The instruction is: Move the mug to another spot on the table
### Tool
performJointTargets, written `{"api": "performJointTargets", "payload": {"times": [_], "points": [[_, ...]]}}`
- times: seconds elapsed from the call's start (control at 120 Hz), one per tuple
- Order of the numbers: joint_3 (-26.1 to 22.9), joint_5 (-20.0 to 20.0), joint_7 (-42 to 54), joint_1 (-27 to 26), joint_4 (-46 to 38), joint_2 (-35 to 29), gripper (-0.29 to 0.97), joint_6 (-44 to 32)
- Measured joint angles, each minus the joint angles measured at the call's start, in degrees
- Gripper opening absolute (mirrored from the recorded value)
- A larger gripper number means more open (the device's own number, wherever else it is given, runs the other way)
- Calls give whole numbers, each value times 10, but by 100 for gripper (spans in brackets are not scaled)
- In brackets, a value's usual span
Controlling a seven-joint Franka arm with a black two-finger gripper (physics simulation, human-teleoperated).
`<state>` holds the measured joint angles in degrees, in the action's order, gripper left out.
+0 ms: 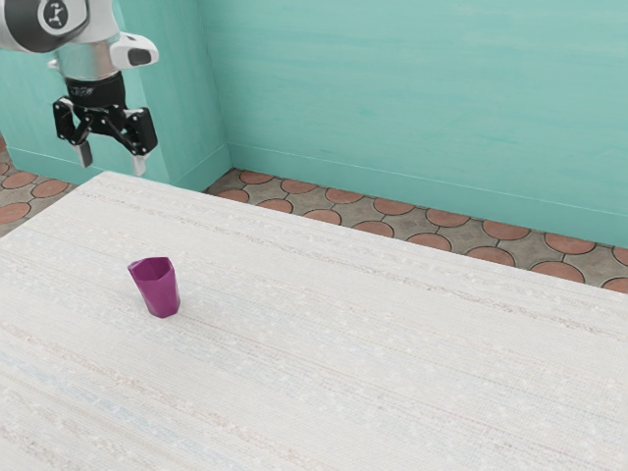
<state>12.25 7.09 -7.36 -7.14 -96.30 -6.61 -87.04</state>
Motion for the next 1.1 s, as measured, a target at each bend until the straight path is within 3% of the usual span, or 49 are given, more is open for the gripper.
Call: {"api": "performJointTargets", "payload": {"times": [0.158, 0.3, 0.733, 1.1], "points": [[4, 0, -9, 2, 0, -1, 68, -11], [8, -2, -30, 41, -3, 10, 68, -50], [5, -118, -367, 107, -9, 165, 68, -153], [5, -162, -506, 155, -40, 230, 68, -209]]}}
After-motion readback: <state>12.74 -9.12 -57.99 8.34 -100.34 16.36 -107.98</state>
